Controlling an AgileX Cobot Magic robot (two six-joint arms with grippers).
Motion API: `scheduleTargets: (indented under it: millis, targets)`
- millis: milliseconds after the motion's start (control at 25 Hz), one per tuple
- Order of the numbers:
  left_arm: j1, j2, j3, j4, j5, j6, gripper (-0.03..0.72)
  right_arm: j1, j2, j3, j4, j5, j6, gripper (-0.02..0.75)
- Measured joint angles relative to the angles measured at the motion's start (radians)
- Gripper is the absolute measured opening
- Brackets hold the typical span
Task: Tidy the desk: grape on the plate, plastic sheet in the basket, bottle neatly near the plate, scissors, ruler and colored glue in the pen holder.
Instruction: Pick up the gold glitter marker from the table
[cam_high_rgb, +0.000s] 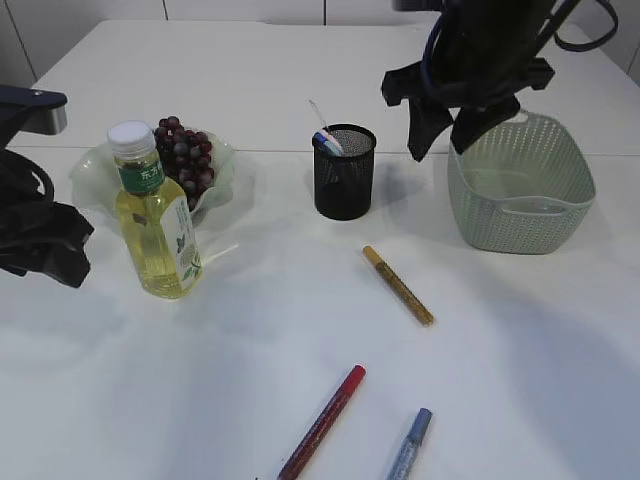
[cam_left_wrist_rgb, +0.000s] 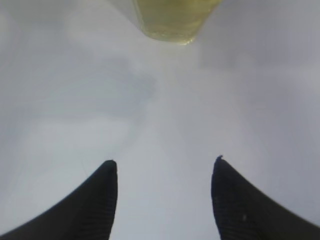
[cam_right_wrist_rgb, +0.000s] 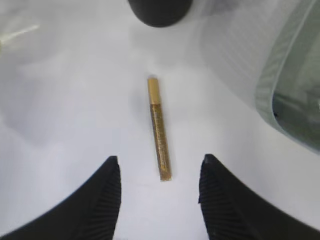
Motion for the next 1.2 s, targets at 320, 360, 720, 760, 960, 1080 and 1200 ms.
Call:
scheduleTargets:
  millis: [320, 360, 720, 760, 960, 1080, 1200]
  targets:
    - [0.000, 0.000, 0.000, 0.000, 0.020, 0.000, 0.435, 0.000, 0.074, 0.000, -0.021, 0.013, 0.034, 0.405]
    - [0.000, 0.000, 0.000, 0.000, 0.020, 0.000, 0.435, 0.001, 0.088, 0.000, -0.021, 0.013, 0.035, 0.405]
    - [0.000, 0.000, 0.000, 0.000, 0.033, 0.000, 0.435, 0.059, 0.231, -0.042, -0.058, 0.013, 0.029, 0.405]
    - [0.000, 0.000, 0.000, 0.000, 0.041, 0.000, 0.435, 0.064, 0.247, -0.044, -0.063, 0.013, 0.029, 0.405]
    - [0.000, 0.000, 0.000, -0.006, 0.072, 0.000, 0.435, 0.070, 0.307, -0.049, -0.081, 0.004, 0.029, 0.405]
    - [0.000, 0.000, 0.000, -0.006, 0.074, 0.000, 0.435, 0.070, 0.334, -0.049, -0.085, 0.003, 0.028, 0.405]
    - [0.000, 0.000, 0.000, -0.006, 0.074, 0.000, 0.435, 0.070, 0.360, -0.049, -0.085, 0.002, 0.028, 0.397]
